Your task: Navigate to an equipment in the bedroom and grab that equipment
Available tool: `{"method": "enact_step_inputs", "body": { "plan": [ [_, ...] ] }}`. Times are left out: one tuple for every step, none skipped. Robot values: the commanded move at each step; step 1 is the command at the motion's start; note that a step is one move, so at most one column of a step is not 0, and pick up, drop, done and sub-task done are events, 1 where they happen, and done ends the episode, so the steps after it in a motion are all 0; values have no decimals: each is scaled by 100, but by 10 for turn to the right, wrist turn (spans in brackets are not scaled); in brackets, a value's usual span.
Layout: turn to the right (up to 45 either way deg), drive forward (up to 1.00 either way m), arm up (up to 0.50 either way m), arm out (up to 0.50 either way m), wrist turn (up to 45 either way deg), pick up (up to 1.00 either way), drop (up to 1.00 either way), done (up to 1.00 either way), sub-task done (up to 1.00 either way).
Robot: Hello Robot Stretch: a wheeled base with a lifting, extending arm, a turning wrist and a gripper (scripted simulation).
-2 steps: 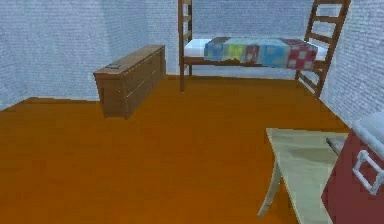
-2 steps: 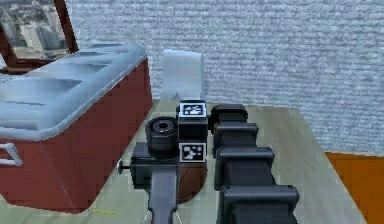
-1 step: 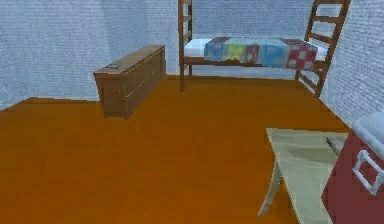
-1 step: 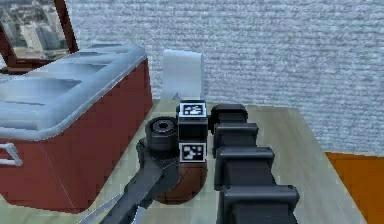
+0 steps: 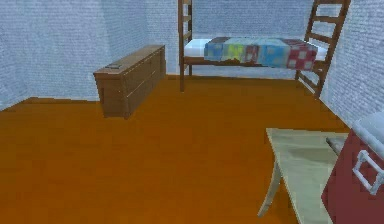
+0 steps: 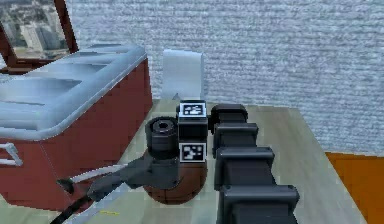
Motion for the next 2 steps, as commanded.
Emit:
{"method": "enact_step_inputs", "body": {
  "plan": [
    [0,0,0,0,450,0,0,0,0],
    [0,0,0,0,360,0,0,0,0]
  ]
}}
